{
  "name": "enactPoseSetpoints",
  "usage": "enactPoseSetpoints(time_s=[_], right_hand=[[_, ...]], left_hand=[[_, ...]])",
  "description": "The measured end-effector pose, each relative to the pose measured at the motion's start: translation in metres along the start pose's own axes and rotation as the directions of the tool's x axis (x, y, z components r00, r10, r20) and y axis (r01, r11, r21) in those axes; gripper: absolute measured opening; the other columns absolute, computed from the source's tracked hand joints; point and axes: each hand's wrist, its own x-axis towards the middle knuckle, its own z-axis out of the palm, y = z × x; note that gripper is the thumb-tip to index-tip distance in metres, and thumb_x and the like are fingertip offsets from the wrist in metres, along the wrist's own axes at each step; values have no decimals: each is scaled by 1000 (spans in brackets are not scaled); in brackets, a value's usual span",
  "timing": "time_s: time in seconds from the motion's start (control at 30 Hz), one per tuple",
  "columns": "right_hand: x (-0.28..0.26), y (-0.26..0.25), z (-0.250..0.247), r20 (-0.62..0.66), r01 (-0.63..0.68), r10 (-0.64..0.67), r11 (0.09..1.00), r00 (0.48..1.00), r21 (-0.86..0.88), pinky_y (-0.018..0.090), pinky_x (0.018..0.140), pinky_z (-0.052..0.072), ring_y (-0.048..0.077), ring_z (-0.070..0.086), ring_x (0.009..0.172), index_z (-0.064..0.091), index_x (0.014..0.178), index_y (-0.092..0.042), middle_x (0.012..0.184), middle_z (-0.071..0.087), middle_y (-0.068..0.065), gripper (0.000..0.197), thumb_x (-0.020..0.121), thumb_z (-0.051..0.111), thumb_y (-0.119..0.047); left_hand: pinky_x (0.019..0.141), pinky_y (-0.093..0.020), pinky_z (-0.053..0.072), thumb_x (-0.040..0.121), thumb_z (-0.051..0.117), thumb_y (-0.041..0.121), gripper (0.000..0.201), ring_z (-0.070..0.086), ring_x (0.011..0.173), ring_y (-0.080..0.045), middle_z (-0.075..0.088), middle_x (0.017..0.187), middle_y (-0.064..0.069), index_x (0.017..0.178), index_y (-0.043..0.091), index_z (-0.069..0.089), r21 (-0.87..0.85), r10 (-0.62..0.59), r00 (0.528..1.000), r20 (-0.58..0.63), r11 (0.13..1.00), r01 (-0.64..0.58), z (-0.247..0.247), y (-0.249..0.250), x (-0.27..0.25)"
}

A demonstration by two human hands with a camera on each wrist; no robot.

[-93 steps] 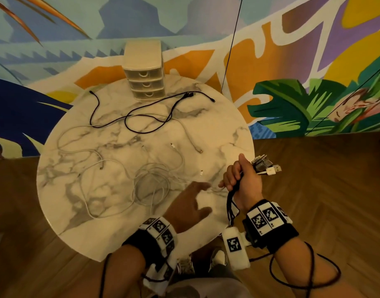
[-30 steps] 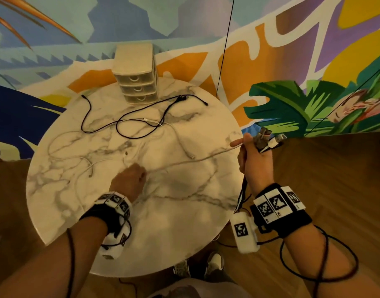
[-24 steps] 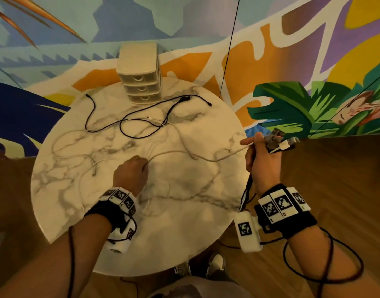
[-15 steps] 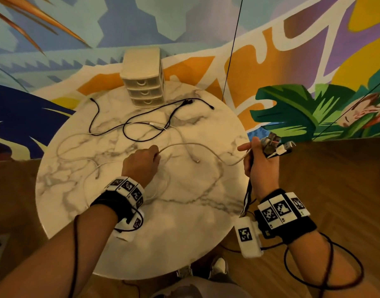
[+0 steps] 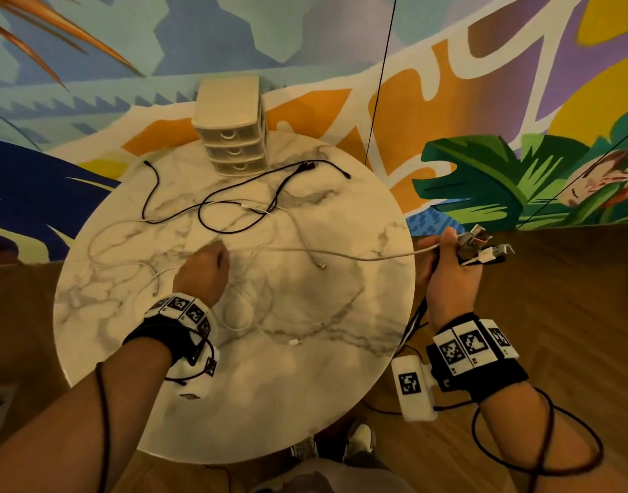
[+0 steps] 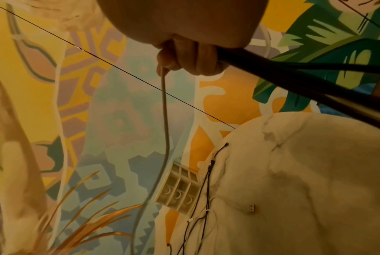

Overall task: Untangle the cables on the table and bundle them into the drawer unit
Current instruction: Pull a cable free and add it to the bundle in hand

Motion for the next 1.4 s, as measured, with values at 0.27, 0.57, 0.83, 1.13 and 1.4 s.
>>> enactPoseSetpoints(time_s=[0.27, 0.57, 0.83, 1.13, 1.4], right_hand=[[13, -3, -5, -23, 59, -60, 998, 998, -16, 21, 42, 29, 5, 36, 38, 56, 62, -21, 40, 45, -7, 45, 100, 39, -38], [21, 2, -15, -26, 24, -23, 999, 999, 23, 19, 46, 36, 4, 44, 40, 57, 63, -21, 43, 51, -6, 45, 100, 40, -38], [27, -4, -20, 5, 22, -23, 989, 1000, 146, 24, 57, 44, 7, 53, 44, 54, 66, -18, 51, 61, -8, 39, 101, 40, -28], [34, -20, -81, -5, 57, -57, 998, 998, 16, 11, 44, 42, 3, 51, 39, 58, 84, 2, 47, 56, -4, 39, 101, 39, -28], [17, -16, -124, 142, -32, 50, 992, 989, -124, 11, 38, 32, 3, 44, 33, 58, 72, -2, 44, 55, 3, 40, 101, 41, -24]], left_hand=[[71, -39, 45, 97, 44, 24, 25, 58, 87, -37, 64, 97, -21, 97, 5, 60, 140, -145, 989, 39, 980, 138, -9, -8, 7], [70, -38, 49, 99, 40, 25, 33, 59, 83, -37, 64, 92, -24, 88, 1, 60, -121, -265, 962, 64, 955, 271, -21, -28, 0], [40, -18, 41, 97, 48, 18, 33, 49, 39, -4, 58, 52, 1, 70, 6, 60, -560, 3, 999, 46, 828, 23, -44, 121, -32], [54, -26, 43, 94, 53, 40, 35, 50, 48, -10, 58, 55, 6, 69, 15, 61, -319, 280, 432, 857, 947, 19, 78, 178, -132], [64, -28, 43, 83, 56, 58, 58, 57, 71, -13, 61, 83, 2, 129, 27, 41, -439, 525, 684, 506, 840, -319, 88, 277, -102]])
